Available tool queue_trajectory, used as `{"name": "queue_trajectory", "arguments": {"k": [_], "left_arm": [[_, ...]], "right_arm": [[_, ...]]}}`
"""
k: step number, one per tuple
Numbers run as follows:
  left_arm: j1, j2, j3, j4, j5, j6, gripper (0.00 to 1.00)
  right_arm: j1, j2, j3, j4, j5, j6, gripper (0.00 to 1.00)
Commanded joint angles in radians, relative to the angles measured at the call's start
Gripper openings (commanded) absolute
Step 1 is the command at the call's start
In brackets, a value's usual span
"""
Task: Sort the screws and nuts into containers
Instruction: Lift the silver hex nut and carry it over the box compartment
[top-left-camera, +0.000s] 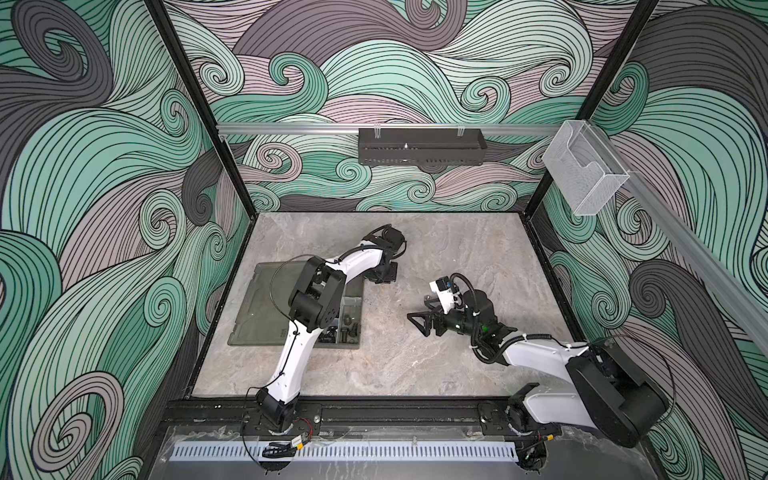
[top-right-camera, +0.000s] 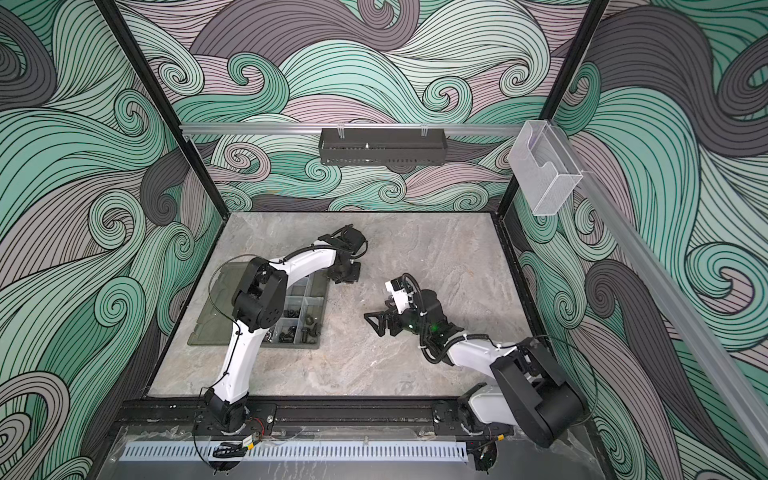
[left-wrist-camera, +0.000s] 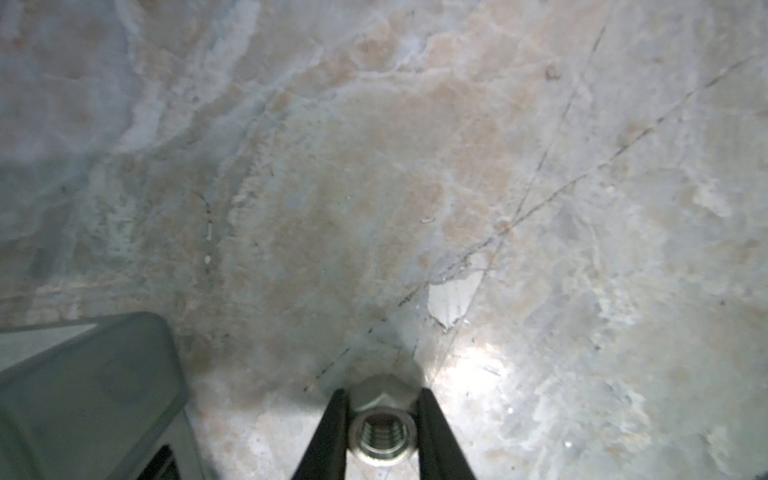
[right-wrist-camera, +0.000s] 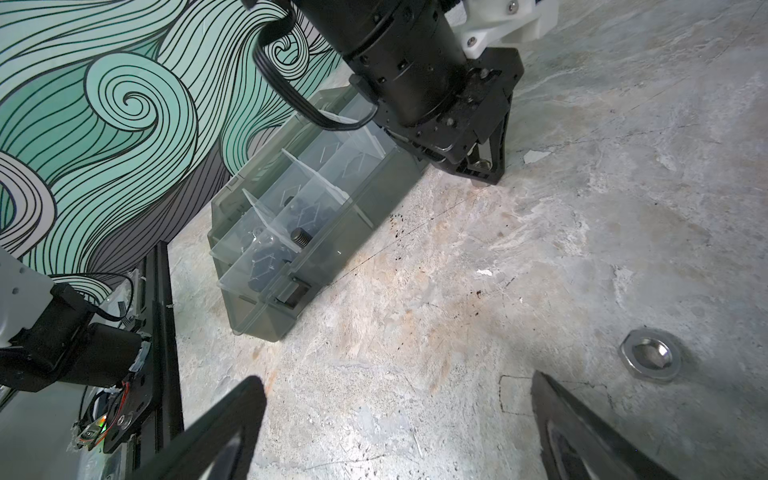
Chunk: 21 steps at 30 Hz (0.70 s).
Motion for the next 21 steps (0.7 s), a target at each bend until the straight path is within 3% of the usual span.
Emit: {"name": "queue_trajectory", "arguments": {"k": [1, 11, 21], "left_arm": [[0.003, -0.094, -0.045, 0.004, 0.041, 0.004, 0.22], [0.000, -0.295, -0.192, 0.035, 0.091, -0.008, 0.22], [0.005, -0.600, -0.466, 0.043, 0.020, -0.033, 0.21]], "right_arm": [[-0.003, 0.008, 0.020, 0.010, -0.017, -0.011, 0.99], [0.014, 0.014, 0.030, -0.004, -0.041, -0.038, 0.99], [0.198, -0.044, 0.034, -0.055, 0.076, -0.209, 0.99]]}}
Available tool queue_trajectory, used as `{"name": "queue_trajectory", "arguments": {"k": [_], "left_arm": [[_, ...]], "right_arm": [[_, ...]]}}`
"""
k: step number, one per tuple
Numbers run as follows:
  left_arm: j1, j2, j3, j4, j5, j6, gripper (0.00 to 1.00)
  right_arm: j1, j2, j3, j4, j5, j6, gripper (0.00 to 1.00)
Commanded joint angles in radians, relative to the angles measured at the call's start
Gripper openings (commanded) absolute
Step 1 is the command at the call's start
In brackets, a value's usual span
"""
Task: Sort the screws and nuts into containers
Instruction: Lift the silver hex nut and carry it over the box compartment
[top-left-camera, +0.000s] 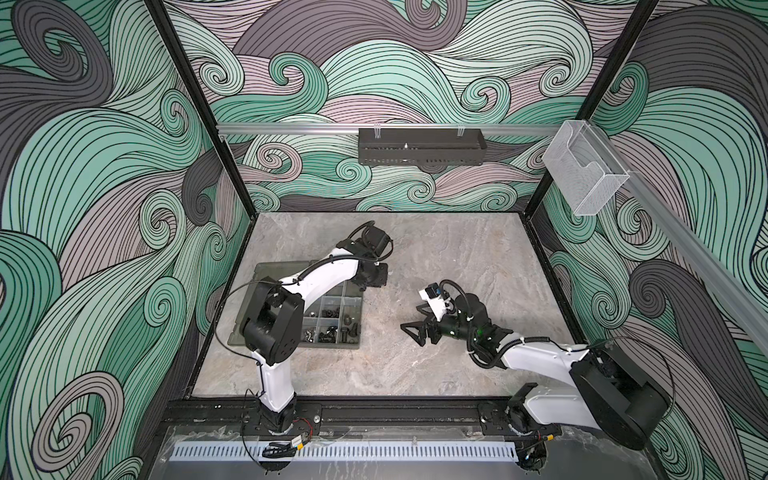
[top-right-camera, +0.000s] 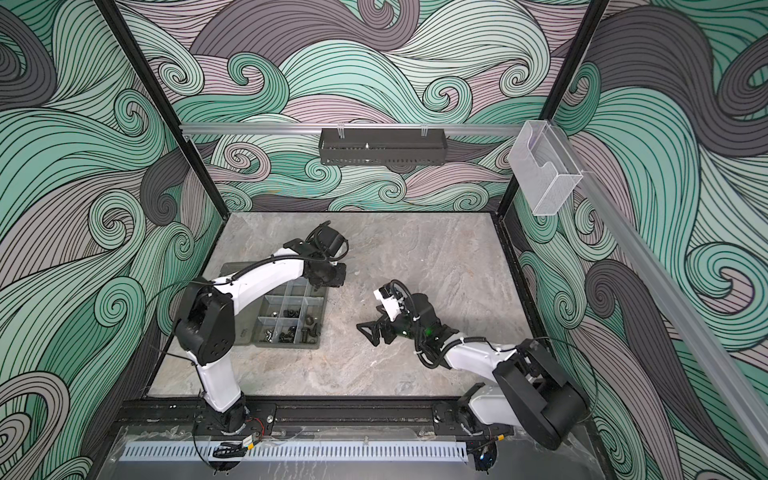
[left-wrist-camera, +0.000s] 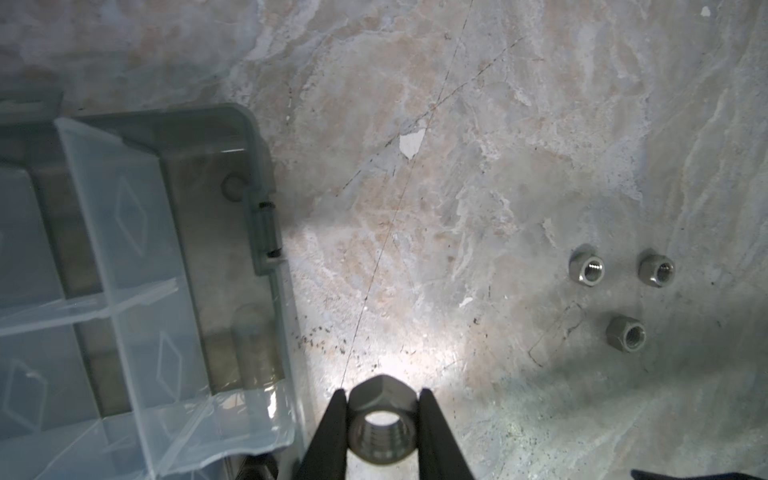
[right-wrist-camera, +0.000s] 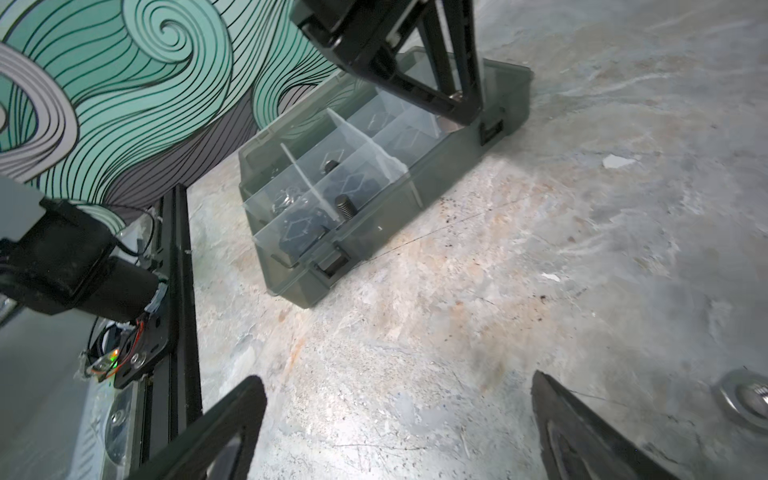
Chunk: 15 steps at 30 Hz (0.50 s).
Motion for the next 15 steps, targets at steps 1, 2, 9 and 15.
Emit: {"name": "queue_trajectory", "arguments": {"k": [1, 2, 9, 15], "left_arm": [[0.007, -0.107, -0.069, -0.016, -0.058, -0.017, 0.21], [0.013, -0.137, -0.099, -0.022, -0.069, -0.023, 0.22], [0.104, -0.323, -0.291, -0.034, -0.091, -0.048, 0.21], [0.248, -0.463, -0.424, -0.083, -0.151, -0.037, 0.21]], "right_arm": [[0.051, -0.016, 0.018, 0.002, 0.046, -0.091, 0.99], [0.064, -0.018, 0.011, 0.017, 0.051, -0.100, 0.99], [0.167, -0.037, -0.034, 0.108, 0.123, -0.178, 0.99], [0.202, -0.037, -0.033, 0.117, 0.123, -0.186, 0.99]]}}
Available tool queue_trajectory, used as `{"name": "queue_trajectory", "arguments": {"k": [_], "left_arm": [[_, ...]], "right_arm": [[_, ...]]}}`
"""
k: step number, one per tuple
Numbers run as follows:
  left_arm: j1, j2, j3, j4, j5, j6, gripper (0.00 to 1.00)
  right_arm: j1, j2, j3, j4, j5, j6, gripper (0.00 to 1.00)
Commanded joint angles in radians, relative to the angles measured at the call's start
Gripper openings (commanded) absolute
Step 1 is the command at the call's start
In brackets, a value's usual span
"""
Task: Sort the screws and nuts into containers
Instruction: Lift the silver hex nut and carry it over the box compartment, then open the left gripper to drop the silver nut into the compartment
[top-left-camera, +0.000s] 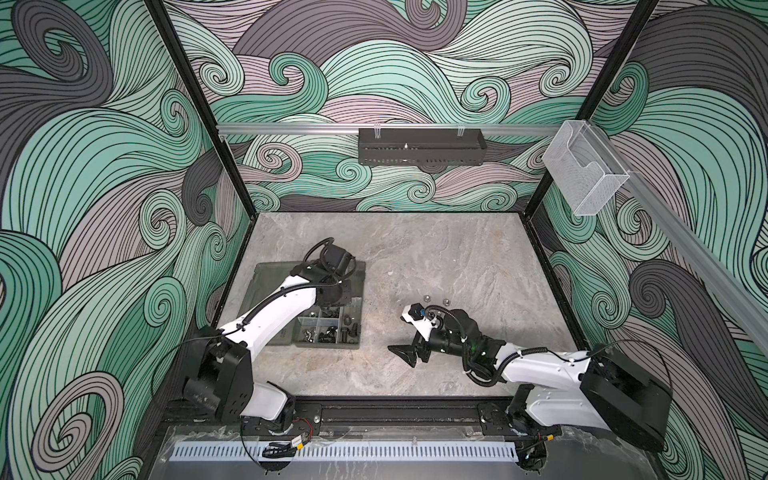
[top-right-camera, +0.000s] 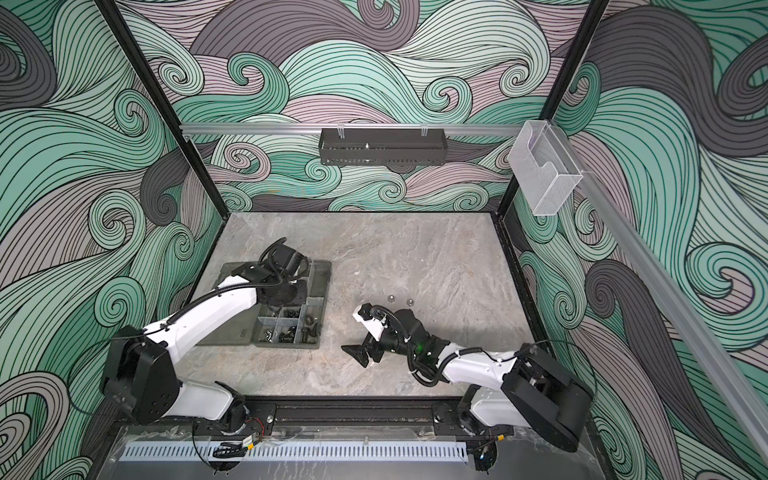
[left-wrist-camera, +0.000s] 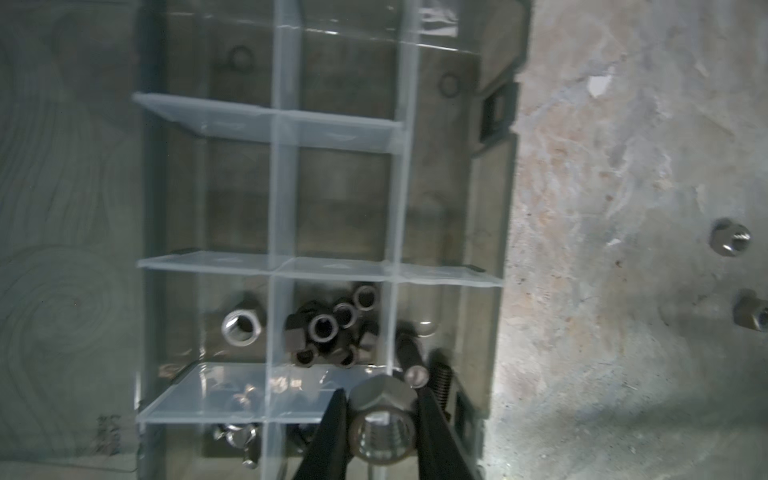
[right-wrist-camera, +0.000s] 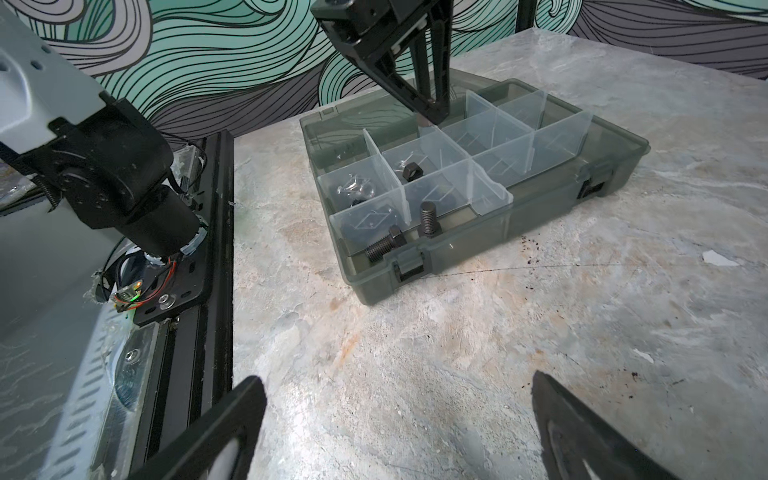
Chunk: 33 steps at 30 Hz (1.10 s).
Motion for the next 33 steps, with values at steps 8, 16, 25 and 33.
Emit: {"name": "queue_trajectory", "arguments": {"k": [8, 16, 25, 33], "left_arm": [[0.141, -0.034, -0.059, -0.034, -0.115, 0.013, 0.22], [0.189, 0.148, -0.004, -0.005, -0.032, -0.008, 0.22], [0.191, 0.204, -0.010, 0.007, -0.038, -0.009, 0.24], [0.189, 0.211, -0.007, 0.008, -0.026, -0.016, 0.29]], "right_arm": [[0.062, 0.018, -0.016, 0.087, 0.049, -0.073, 0.99], [0.062, 0.000, -0.027, 0.086, 0.090, -0.084, 0.99], [0.057, -0.005, -0.024, 0.079, 0.101, -0.076, 0.99], [0.044, 0.001, -0.023, 0.078, 0.095, -0.063, 0.99]]}}
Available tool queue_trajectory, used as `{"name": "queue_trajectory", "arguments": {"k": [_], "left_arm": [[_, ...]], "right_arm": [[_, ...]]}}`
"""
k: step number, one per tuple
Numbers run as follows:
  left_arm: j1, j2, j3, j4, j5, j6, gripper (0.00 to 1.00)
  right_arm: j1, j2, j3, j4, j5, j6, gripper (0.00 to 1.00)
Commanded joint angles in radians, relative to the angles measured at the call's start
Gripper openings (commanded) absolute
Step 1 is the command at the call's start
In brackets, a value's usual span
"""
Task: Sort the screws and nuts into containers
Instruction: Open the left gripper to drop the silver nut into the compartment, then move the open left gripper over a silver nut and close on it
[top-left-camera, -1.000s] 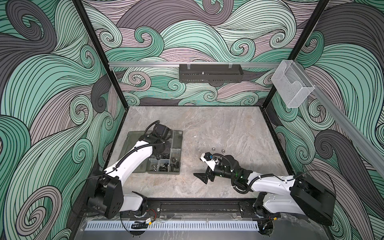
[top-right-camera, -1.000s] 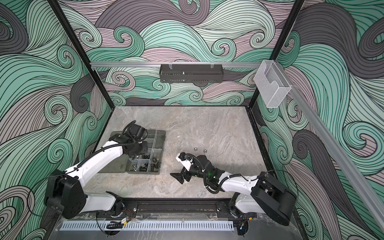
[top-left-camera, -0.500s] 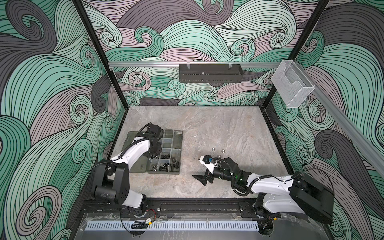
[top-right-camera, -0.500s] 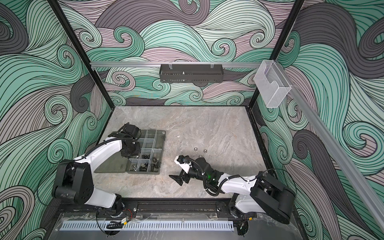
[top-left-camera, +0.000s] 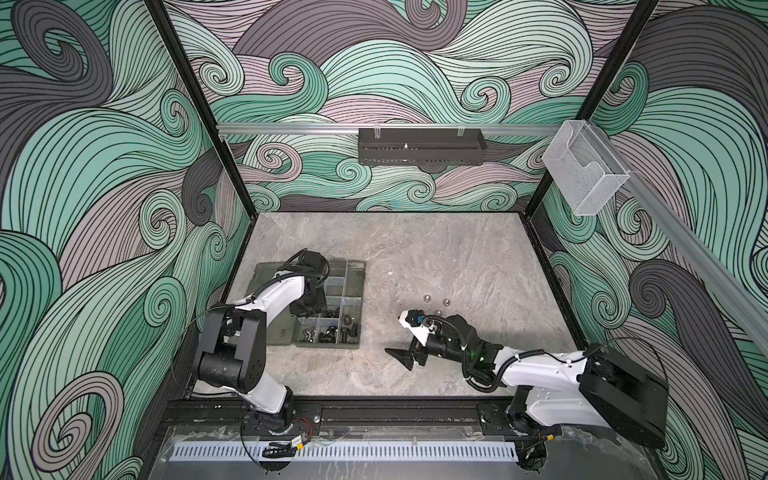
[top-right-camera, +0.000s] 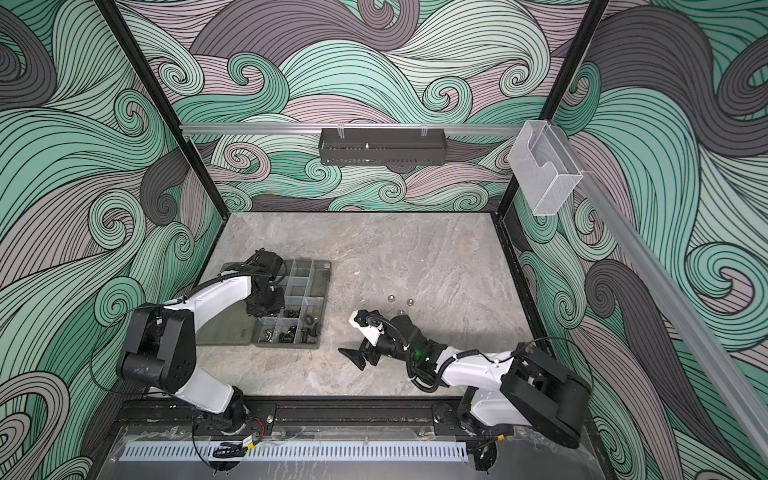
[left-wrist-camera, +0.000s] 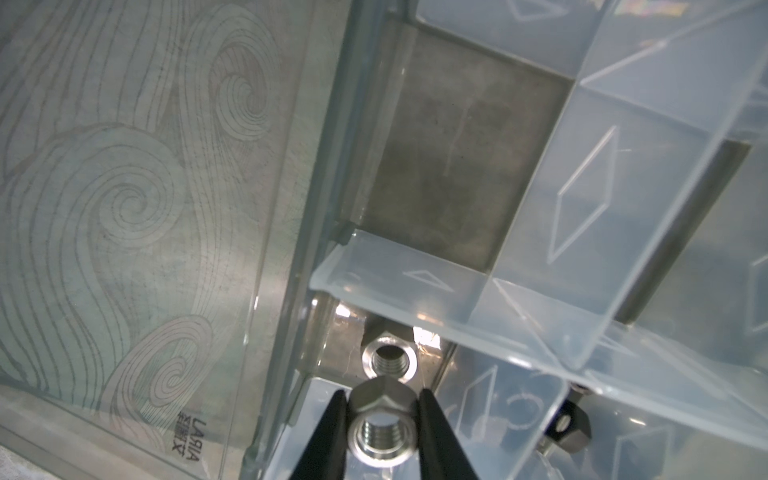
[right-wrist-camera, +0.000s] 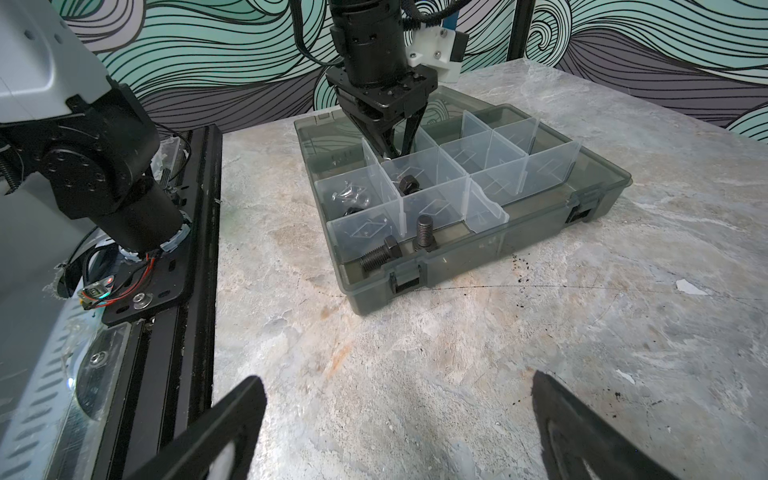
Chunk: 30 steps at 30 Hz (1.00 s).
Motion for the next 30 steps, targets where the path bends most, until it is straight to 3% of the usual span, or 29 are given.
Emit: {"name": "queue_trajectory", "arguments": {"k": [1, 11, 15, 18, 21, 26, 30], "left_arm": [[0.003, -0.008, 0.025, 0.001, 0.007, -0.015, 0.29], [0.001, -0.041, 0.036, -0.012, 0.009, -0.019, 0.34], [-0.022, -0.115, 0.032, 0.003, 0.014, -0.020, 0.34], [-0.078, -0.182, 0.041, 0.048, 0.094, 0.007, 0.35], [-0.197, -0.182, 0.074, 0.102, 0.098, 0.010, 0.35], [-0.400, 0.006, 0.210, 0.198, 0.155, -0.013, 0.36], [-0.508, 0.263, 0.454, 0.126, 0.154, -0.035, 0.36]], "right_arm": [[-0.011, -0.011, -0.005, 0.020, 0.005, -0.014, 0.99], [-0.058, -0.026, -0.007, 0.007, -0.019, 0.032, 0.99], [-0.143, -0.058, 0.020, -0.089, -0.025, 0.122, 0.99], [-0.254, -0.073, 0.028, -0.146, -0.044, 0.200, 0.99], [-0.352, -0.105, 0.007, -0.168, -0.059, 0.248, 0.99], [-0.403, -0.161, -0.022, -0.207, -0.024, 0.255, 0.99], [-0.432, -0.161, -0.026, -0.261, -0.041, 0.285, 0.99]]}}
